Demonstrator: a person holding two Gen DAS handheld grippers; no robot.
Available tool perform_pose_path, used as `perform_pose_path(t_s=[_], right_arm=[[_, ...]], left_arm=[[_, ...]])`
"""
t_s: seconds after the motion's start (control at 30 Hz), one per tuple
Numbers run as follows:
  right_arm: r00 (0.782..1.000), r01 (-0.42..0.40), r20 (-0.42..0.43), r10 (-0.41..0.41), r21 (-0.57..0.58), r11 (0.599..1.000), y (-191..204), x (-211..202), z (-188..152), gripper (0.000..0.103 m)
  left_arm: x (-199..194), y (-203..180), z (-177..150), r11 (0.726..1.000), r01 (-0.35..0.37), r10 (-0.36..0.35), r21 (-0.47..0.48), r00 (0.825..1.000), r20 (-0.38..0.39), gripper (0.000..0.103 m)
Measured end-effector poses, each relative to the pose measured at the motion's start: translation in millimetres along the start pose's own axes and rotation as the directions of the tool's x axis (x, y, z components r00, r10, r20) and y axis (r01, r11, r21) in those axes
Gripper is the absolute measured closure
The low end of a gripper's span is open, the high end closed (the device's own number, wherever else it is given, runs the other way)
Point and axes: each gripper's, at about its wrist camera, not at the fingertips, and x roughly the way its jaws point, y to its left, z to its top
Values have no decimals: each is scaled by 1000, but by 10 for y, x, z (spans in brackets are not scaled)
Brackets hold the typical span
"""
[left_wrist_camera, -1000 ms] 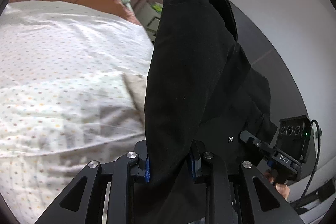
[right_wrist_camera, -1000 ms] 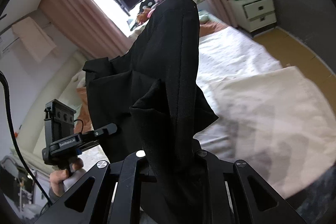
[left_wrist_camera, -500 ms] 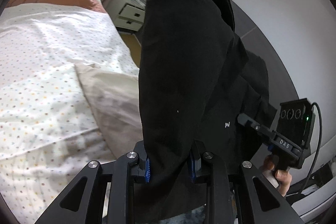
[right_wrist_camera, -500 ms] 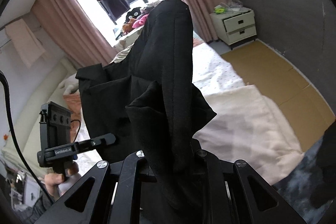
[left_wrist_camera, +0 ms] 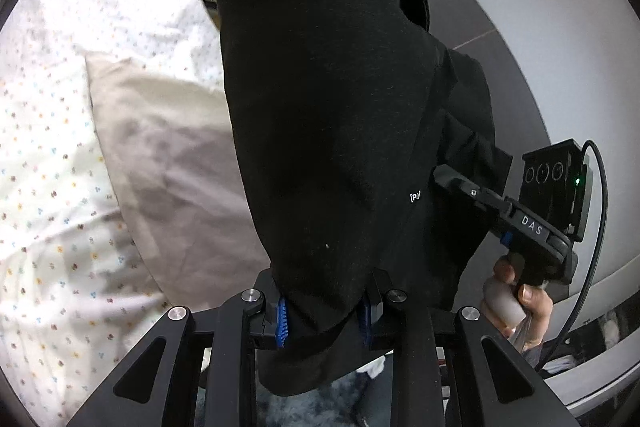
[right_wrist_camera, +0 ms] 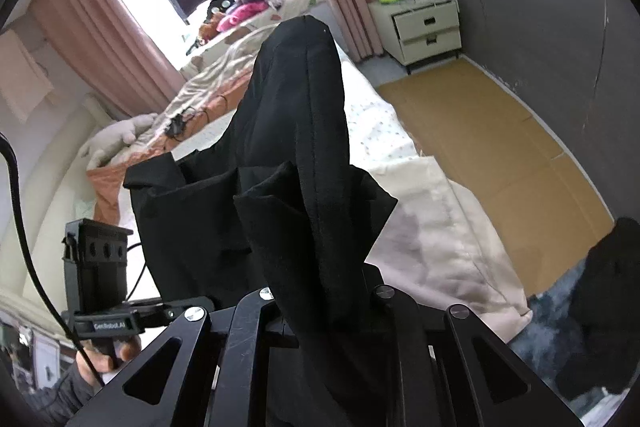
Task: Fold large clothes
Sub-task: 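Lift the folded pants with both tools and carry them toward the folded shirt stack, then lower the pants onto the stack on the beige cloth and open both tools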
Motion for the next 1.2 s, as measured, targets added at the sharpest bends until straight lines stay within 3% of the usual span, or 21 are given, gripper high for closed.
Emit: perform_pose_path(t_s=[0.23,0.37,0.43,0.57,0.6,0.63,0.7,0.8,0.93,1.1,1.2], right_arm=[[998,37,-62,-34,45,998,-308,642,4,85],[976,201,-95,-196,51,978,-419,1024,16,61],[964,249,-120,-239,85,965,-528,1155,-14,57],[952,305,-87,-294,179,935,-782,1054,-132,55],[949,314,-68,-307,207,926,-832,959,-160,52],[943,332,-49,-330,232,914,-898,861,-206,43],[917,387,-7,-399,267,883,-984,580,-391,35],[917,375,19,-399,306,875,-1070,295,-718,35],[922,345,33,-385,380,858,-1153,102,-1229,35],[951,231,65,-301,497,837,-1278,141,-1816,35],[963,160,95,-252,549,820,-1280,269,-2011,35]], left_arm=[[309,530,224,996,-71,68,-56,996,-49,76],[501,787,241,988,-125,117,-96,990,-84,74],[620,899,235,980,-166,154,-111,982,-112,70],[716,1067,257,967,-234,221,-100,967,-130,60],[761,1051,283,968,-233,219,-93,966,-139,57],[758,1067,293,970,-228,214,-83,965,-150,57],[747,1097,344,973,-224,213,-56,965,-151,55],[668,1079,343,971,-239,233,-29,963,-133,47],[420,1032,480,962,-272,272,-2,961,-52,32],[444,992,476,960,-279,280,31,959,-44,33],[527,1002,610,963,-270,271,18,958,-98,48]])
